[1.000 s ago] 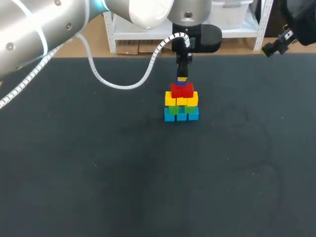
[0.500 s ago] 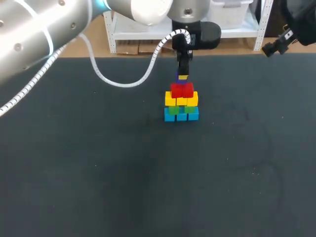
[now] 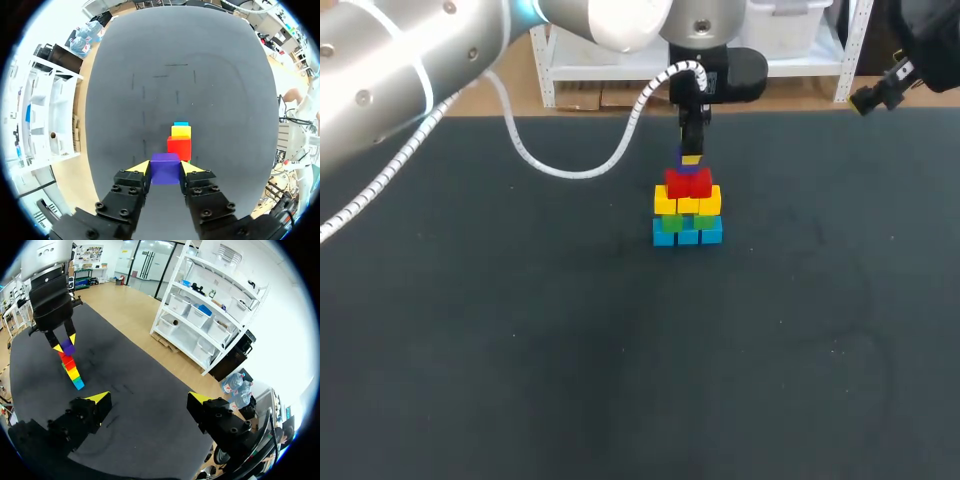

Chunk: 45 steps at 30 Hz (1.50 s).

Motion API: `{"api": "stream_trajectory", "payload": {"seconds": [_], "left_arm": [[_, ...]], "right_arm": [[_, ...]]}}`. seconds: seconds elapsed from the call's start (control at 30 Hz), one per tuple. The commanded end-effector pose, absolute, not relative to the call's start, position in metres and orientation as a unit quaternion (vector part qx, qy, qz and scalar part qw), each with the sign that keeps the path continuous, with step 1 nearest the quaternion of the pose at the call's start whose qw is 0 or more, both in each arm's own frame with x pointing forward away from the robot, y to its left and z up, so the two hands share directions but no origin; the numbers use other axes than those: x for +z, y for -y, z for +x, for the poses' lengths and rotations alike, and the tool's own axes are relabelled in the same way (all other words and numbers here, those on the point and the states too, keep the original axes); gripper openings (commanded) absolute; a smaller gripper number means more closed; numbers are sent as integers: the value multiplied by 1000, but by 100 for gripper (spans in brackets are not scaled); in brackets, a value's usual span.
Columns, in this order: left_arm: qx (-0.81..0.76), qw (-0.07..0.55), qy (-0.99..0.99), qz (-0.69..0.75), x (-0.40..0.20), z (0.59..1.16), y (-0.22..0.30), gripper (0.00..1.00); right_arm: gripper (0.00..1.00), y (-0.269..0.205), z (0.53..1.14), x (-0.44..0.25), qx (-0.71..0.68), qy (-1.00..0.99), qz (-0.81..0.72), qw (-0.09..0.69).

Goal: Place the blue cubes, place green cubes on the blue cubes, place the yellow cubes on the green cubes, then place the red cubes on the yellow cubes, and place purple cube on the red cubes.

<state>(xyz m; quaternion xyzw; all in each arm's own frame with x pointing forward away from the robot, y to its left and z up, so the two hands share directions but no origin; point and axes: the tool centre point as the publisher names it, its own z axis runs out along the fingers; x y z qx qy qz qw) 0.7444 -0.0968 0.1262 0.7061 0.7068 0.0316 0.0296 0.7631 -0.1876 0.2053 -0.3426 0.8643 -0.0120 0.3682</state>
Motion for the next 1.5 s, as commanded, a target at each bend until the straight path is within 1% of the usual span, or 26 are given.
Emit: {"api": "stream_trajectory", "payload": {"seconds": [0.03,0.07,0.13,0.17,0.2,0.23,0.37,0.4,0.43,0.47,0.57,0.77,0.83,0.87,0.9,1.0,1.07,1.17,1.27,1.5], "left_arm": [[29,26,-707,706,127,747,97,36],[28,26,-707,706,127,747,97,42],[26,26,-707,707,127,747,97,47],[26,26,-707,707,127,747,97,57],[25,25,-706,707,127,747,97,65],[24,25,-707,707,128,747,97,70],[23,26,-707,707,128,747,97,70],[23,26,-707,707,128,747,97,72],[22,27,-707,707,129,746,97,80],[22,27,-707,707,129,746,97,82],[22,29,-707,706,130,746,96,78],[24,43,-715,697,136,752,93,82],[24,52,-720,691,141,755,92,86],[24,59,-724,687,146,758,91,91],[25,63,-726,685,150,761,91,94],[28,78,-737,670,162,773,87,94],[35,89,-746,659,169,781,84,98],[42,106,-756,644,180,789,77,100],[61,124,-766,628,188,795,68,100],[68,132,-777,612,188,803,43,100]], "right_arm": [[100,187,762,204,-14,-864,-341,371],[100,187,762,204,-14,-864,-341,371],[100,187,762,204,-14,-864,-341,371],[100,187,762,204,-14,-864,-341,371],[100,187,762,204,-14,-864,-341,371],[100,187,762,204,-14,-864,-341,371],[100,187,762,204,-14,-864,-341,371],[100,187,762,204,-14,-864,-341,371],[100,187,762,204,-14,-864,-341,371],[100,187,762,204,-14,-864,-341,371],[100,187,762,204,-14,-864,-341,371],[100,187,762,204,-14,-864,-341,371],[100,187,762,204,-14,-864,-341,371],[100,187,762,204,-14,-864,-341,371],[100,187,762,204,-14,-864,-341,371],[100,187,762,204,-14,-864,-341,371],[100,187,762,204,-14,-864,-341,371],[100,187,762,204,-14,-864,-341,371],[100,187,762,204,-14,-864,-341,371],[100,187,762,204,-14,-864,-341,371]]}}
